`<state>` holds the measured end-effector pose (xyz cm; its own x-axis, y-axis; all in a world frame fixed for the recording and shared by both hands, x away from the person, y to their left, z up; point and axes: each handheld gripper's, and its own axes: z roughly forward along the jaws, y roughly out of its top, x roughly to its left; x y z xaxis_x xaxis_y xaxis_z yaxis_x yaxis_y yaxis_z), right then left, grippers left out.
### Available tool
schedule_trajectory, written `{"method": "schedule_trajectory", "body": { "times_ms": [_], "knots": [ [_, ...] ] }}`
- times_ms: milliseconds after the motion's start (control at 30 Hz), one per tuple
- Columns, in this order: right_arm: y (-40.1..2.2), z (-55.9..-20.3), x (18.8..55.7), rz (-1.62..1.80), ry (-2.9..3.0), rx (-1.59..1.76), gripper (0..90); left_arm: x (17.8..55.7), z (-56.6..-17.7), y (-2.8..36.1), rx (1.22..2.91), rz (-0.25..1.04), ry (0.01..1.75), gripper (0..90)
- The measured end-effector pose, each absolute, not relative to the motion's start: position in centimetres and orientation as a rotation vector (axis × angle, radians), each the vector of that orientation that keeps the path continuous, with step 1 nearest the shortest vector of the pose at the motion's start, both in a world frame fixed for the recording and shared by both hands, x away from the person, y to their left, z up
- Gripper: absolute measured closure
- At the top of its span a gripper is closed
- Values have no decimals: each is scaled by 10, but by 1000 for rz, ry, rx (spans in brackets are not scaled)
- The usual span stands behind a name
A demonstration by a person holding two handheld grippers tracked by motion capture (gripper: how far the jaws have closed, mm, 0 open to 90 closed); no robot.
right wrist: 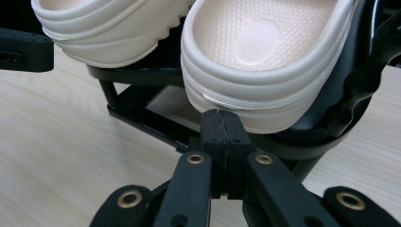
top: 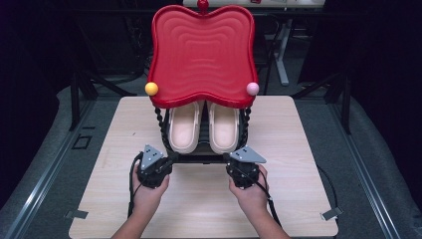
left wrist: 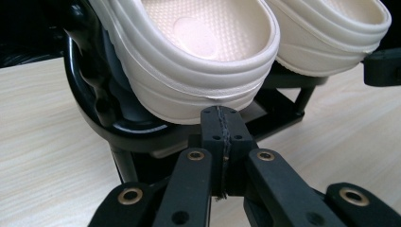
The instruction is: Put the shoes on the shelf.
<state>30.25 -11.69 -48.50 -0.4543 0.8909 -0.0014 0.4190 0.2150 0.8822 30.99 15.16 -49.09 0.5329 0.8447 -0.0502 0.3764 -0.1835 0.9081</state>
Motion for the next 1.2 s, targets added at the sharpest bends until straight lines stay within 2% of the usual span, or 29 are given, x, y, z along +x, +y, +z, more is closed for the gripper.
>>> {"method": "schedule_trajectory", "body": {
  "times_ms": [467,1067,1200],
  "knots": [
    [-110,-483,325,1182,1980,1208,900,336,-492,133,1819,584,1037,900],
    [-100,-493,341,1167,2002,1237,900,350,-500,122,1830,569,1059,900],
    [-102,-495,342,1185,2001,1236,868,349,-500,122,1831,565,1047,865]
  ]
}}
